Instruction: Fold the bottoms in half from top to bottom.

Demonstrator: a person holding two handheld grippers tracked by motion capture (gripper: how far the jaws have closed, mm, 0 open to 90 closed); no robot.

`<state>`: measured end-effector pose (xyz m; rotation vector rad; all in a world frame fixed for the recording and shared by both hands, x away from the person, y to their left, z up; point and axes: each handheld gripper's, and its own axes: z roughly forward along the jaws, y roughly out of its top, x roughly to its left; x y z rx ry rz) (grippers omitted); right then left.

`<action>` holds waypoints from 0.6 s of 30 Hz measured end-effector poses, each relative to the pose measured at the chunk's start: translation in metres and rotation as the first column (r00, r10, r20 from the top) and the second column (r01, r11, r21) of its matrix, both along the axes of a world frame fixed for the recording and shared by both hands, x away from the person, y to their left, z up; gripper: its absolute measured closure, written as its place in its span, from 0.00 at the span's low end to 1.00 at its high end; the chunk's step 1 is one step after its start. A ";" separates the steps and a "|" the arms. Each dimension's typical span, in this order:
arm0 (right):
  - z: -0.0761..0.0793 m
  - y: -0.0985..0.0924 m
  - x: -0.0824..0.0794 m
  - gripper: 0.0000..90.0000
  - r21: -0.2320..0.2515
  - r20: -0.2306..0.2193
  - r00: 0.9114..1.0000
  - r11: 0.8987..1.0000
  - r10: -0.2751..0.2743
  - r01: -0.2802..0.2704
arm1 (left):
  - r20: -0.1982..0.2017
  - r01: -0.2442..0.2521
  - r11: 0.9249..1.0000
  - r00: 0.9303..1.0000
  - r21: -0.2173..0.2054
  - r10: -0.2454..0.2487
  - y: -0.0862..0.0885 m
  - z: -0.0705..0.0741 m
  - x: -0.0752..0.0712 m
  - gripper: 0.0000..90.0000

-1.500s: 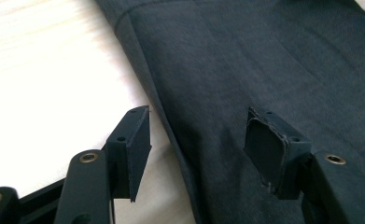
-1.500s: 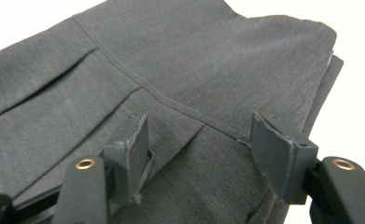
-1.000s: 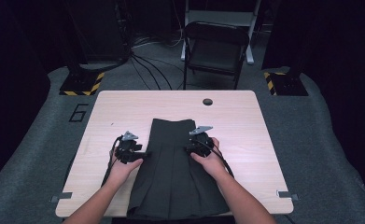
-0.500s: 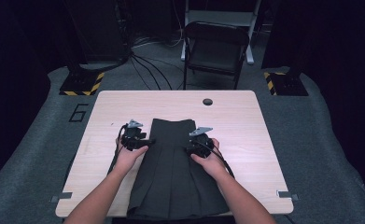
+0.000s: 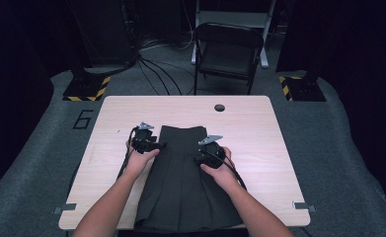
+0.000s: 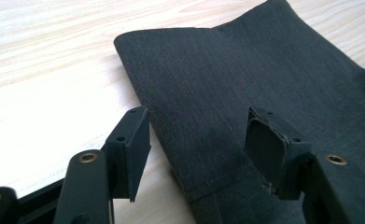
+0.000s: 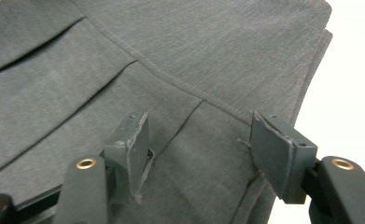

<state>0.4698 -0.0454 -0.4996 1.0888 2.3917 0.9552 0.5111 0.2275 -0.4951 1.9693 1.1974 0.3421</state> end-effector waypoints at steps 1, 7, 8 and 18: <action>0.001 0.000 -0.002 0.41 -0.002 -0.010 1.000 1.000 0.003 -0.003 | -0.005 0.001 1.000 1.000 0.001 -0.001 0.000 -0.001 0.001 0.44; 0.005 -0.003 -0.017 0.40 0.015 -0.052 0.998 0.999 0.039 -0.038 | -0.006 0.003 1.000 1.000 0.005 -0.003 -0.004 -0.005 0.003 0.42; 0.005 -0.004 -0.020 0.40 0.020 -0.049 0.998 0.999 0.042 -0.041 | -0.002 0.009 1.000 1.000 0.012 -0.009 -0.004 -0.006 0.004 0.42; -0.014 -0.021 -0.033 0.46 0.010 -0.003 1.000 1.000 0.019 -0.019 | -0.019 -0.010 1.000 1.000 0.015 0.011 -0.007 -0.004 0.012 0.42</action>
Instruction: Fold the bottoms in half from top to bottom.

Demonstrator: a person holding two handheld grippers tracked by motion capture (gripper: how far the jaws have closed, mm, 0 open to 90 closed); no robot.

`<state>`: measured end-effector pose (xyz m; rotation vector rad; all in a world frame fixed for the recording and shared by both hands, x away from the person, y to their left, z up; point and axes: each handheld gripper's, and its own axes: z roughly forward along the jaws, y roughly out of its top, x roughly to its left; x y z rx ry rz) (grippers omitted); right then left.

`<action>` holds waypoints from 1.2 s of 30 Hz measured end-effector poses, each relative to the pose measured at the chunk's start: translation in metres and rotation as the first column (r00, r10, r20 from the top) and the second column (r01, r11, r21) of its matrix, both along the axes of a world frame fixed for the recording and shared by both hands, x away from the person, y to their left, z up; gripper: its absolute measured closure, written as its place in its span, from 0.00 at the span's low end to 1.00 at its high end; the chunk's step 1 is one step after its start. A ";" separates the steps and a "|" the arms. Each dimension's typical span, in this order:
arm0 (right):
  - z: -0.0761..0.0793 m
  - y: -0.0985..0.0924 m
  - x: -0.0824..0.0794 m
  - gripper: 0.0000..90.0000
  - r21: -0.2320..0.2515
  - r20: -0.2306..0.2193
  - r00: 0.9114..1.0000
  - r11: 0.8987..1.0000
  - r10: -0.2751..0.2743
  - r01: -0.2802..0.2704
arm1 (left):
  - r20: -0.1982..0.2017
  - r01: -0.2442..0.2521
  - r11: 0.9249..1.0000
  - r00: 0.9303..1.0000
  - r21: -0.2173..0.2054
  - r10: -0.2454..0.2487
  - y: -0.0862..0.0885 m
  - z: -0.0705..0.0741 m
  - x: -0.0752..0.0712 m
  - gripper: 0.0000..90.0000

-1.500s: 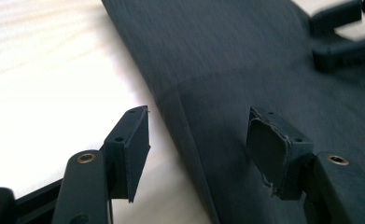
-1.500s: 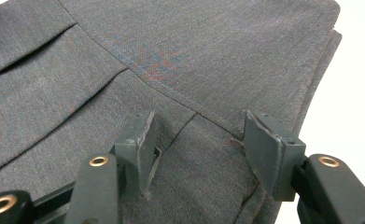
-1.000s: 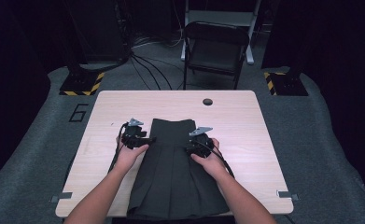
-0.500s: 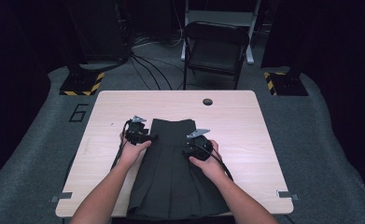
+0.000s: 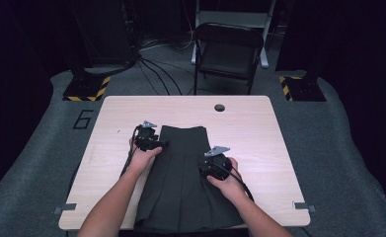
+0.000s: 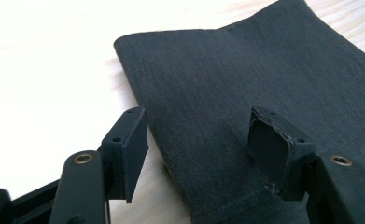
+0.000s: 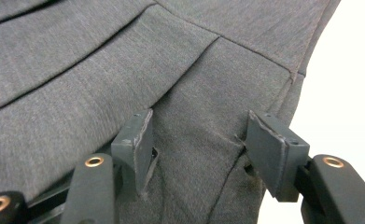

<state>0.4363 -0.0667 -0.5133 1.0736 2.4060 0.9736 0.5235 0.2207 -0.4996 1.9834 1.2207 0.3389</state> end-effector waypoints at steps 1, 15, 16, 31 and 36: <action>-0.002 -0.001 -0.002 0.46 0.020 0.014 1.000 1.000 -0.005 0.004 | -0.004 0.002 1.000 1.000 0.004 -0.002 0.000 0.000 0.001 0.42; -0.004 -0.003 -0.003 0.46 0.030 0.026 1.000 1.000 -0.003 0.002 | -0.013 -0.029 0.999 0.999 -0.018 0.029 -0.007 -0.010 0.014 0.36; -0.005 -0.003 -0.003 0.46 0.030 0.029 1.000 1.000 -0.002 0.001 | -0.015 -0.035 0.999 0.999 -0.023 0.035 -0.006 -0.011 0.014 0.36; -0.005 -0.004 -0.004 0.46 0.041 0.033 0.999 0.999 -0.010 0.009 | -0.056 -0.042 0.997 0.998 -0.061 0.038 -0.006 -0.017 0.018 0.38; -0.006 -0.003 -0.005 0.46 0.042 0.037 0.999 0.999 -0.012 0.011 | -0.043 -0.043 0.997 0.998 -0.067 0.040 -0.005 -0.010 0.016 0.55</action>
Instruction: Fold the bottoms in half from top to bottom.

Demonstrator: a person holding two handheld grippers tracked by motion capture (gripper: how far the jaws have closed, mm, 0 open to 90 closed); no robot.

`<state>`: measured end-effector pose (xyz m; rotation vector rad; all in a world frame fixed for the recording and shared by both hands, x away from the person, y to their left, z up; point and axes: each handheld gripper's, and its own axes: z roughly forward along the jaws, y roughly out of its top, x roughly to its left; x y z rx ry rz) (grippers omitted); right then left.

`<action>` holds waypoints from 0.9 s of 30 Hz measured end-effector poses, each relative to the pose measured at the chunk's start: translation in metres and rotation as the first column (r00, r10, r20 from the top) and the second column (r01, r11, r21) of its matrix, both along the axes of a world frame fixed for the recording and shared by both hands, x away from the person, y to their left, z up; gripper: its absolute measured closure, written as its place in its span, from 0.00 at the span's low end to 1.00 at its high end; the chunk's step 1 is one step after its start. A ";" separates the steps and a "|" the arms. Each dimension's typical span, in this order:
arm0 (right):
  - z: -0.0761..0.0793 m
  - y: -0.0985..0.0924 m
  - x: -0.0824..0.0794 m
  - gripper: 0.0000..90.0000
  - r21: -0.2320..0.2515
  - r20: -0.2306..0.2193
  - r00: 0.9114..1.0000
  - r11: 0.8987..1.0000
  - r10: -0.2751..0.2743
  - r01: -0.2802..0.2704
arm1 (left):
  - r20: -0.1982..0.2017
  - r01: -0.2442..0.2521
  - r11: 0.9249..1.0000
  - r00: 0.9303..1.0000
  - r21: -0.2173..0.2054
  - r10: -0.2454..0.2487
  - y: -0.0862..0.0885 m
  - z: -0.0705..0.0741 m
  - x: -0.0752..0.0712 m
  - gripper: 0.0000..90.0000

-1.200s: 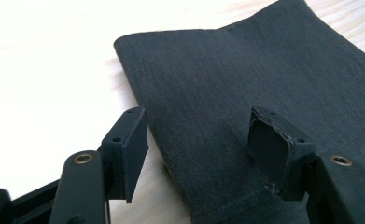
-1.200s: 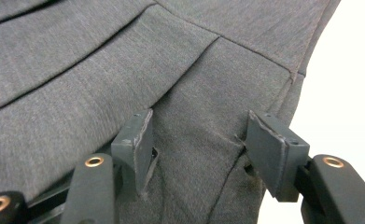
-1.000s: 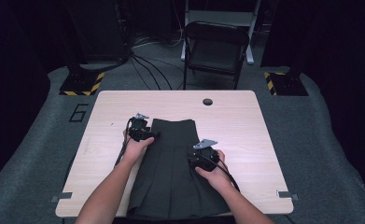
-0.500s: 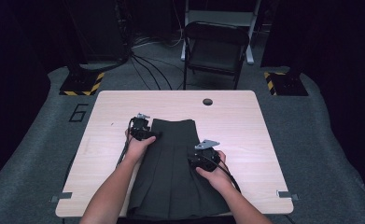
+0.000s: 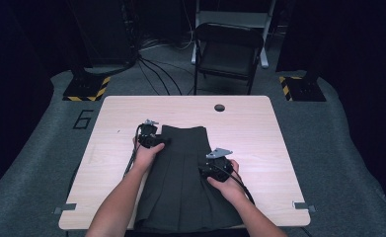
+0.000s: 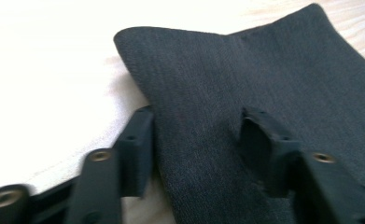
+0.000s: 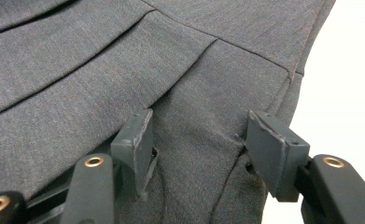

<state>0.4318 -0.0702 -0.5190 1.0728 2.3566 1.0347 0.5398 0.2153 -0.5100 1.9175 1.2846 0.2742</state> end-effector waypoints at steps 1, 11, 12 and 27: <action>0.000 0.000 0.000 0.46 0.000 0.000 1.000 1.000 0.000 0.000 | -0.004 0.000 1.000 1.000 -0.010 0.000 0.001 0.001 0.000 0.57; -0.001 0.000 -0.001 0.46 0.010 0.000 1.000 1.000 -0.006 0.006 | 0.007 -0.028 0.998 1.000 -0.055 0.028 0.003 0.009 -0.003 0.76; -0.001 0.000 -0.001 0.46 0.010 0.000 1.000 1.000 -0.006 0.006 | 0.013 -0.025 0.998 1.000 -0.060 0.026 0.003 0.010 -0.003 0.77; -0.001 0.000 -0.001 0.46 0.014 -0.001 1.000 1.000 -0.012 0.012 | 0.081 0.032 0.996 0.996 -0.081 -0.025 -0.009 0.032 -0.018 0.92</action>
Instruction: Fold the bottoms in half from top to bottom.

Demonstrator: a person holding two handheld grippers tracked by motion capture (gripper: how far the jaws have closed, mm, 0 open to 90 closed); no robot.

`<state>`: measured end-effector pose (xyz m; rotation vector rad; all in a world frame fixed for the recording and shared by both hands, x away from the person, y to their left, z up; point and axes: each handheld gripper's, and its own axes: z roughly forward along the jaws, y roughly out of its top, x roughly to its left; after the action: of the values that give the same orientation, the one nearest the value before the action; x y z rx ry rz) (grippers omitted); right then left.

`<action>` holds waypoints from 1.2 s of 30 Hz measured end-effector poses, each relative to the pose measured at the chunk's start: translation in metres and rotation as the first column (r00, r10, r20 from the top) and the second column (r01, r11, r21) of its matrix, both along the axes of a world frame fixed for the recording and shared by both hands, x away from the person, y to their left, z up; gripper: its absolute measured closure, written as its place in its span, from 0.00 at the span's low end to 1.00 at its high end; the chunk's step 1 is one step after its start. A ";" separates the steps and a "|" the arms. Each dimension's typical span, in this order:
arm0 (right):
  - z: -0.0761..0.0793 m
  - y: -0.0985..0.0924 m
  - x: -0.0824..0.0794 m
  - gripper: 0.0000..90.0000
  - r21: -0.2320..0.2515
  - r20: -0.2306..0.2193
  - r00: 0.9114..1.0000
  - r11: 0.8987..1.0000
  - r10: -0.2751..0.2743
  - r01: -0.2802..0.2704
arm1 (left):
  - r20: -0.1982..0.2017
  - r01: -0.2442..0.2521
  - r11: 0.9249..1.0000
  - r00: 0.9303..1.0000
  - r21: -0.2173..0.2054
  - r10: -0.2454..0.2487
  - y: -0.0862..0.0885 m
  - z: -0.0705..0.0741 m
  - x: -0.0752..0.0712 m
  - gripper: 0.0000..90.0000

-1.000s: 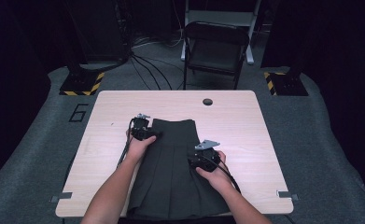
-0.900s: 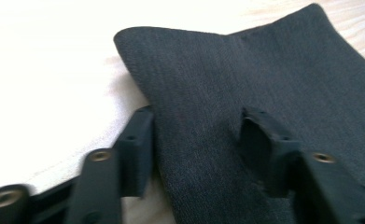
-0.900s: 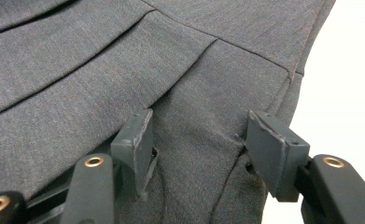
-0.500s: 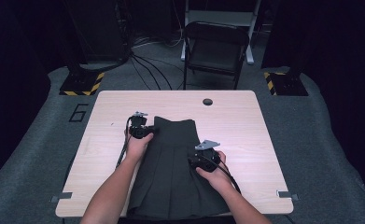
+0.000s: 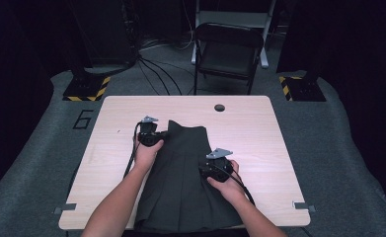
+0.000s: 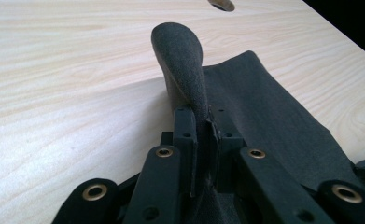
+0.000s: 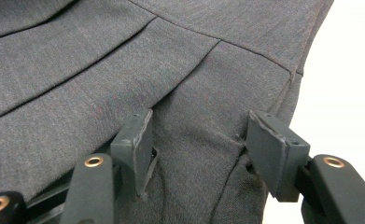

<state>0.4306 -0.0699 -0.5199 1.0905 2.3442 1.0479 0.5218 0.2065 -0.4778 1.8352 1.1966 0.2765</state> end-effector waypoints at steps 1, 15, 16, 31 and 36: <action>0.000 0.000 0.000 0.46 0.000 0.000 1.000 1.000 0.000 0.000 | 0.006 0.001 1.000 1.000 0.003 -0.001 -0.001 0.001 -0.001 0.93; 0.007 -0.001 0.001 0.48 -0.017 -0.004 1.000 1.000 -0.002 0.002 | 0.087 -0.004 0.996 0.996 0.087 -0.003 -0.015 0.027 0.001 0.94; 0.011 -0.001 0.001 0.48 -0.011 -0.009 1.000 1.000 0.000 -0.001 | 0.088 -0.005 0.996 0.996 0.085 -0.003 -0.016 0.028 0.002 0.94; 0.013 0.016 -0.010 0.47 0.010 -0.089 0.985 0.989 0.150 -0.149 | 0.159 0.019 0.997 0.987 0.079 -0.031 -0.019 0.060 0.000 0.95; 0.007 0.010 -0.005 0.47 0.062 -0.135 0.979 0.988 0.150 -0.142 | 0.173 0.059 0.994 0.982 0.087 -0.073 -0.022 0.063 -0.005 0.95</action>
<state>0.4259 -0.0599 -0.5124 1.0544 2.5545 1.1237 0.5170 0.1847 -0.4152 1.8748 1.0133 0.4466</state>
